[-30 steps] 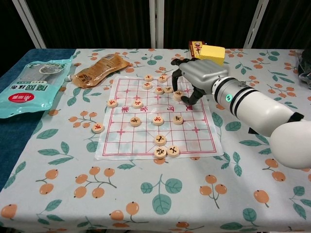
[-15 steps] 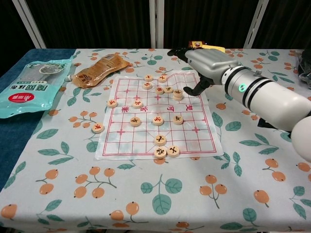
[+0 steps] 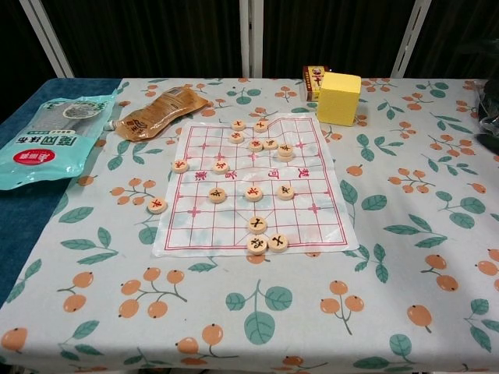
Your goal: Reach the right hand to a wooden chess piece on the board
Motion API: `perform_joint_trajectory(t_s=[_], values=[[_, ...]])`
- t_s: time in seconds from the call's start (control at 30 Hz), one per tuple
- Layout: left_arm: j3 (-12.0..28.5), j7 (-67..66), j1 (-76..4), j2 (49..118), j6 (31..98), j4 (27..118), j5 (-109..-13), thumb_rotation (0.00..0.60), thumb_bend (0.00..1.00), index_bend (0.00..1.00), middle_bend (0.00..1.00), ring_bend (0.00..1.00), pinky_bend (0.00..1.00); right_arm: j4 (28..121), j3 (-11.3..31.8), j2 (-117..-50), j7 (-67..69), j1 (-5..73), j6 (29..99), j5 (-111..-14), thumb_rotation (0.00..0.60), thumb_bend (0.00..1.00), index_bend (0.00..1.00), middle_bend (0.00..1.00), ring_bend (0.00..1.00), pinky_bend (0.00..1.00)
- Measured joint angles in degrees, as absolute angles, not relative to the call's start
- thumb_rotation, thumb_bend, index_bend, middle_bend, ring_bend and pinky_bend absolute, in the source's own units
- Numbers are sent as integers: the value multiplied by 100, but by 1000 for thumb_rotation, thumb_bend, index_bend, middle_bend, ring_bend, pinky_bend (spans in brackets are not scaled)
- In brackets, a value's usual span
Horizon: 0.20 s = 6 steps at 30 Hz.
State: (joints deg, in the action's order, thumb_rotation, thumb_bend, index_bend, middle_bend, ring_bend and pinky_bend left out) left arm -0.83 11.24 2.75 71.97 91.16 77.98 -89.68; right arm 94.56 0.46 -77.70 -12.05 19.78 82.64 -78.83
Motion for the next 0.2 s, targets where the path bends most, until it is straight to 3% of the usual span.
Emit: perform_joint_trajectory(t_s=[0.1,0.2], values=[[-25,1068,242,7176,9139,7827,-8965,600,205,72,43,0,44,9134,-158,-7547,-1024,1210,8934,-7854,600,254,0,0,0,0],[36,1060,214,7175,9181,7846,-8955,600,206,71,43,0,43,8787,-244,-7348,-636,768,9110,-7680,600,254,0,0,0,0]])
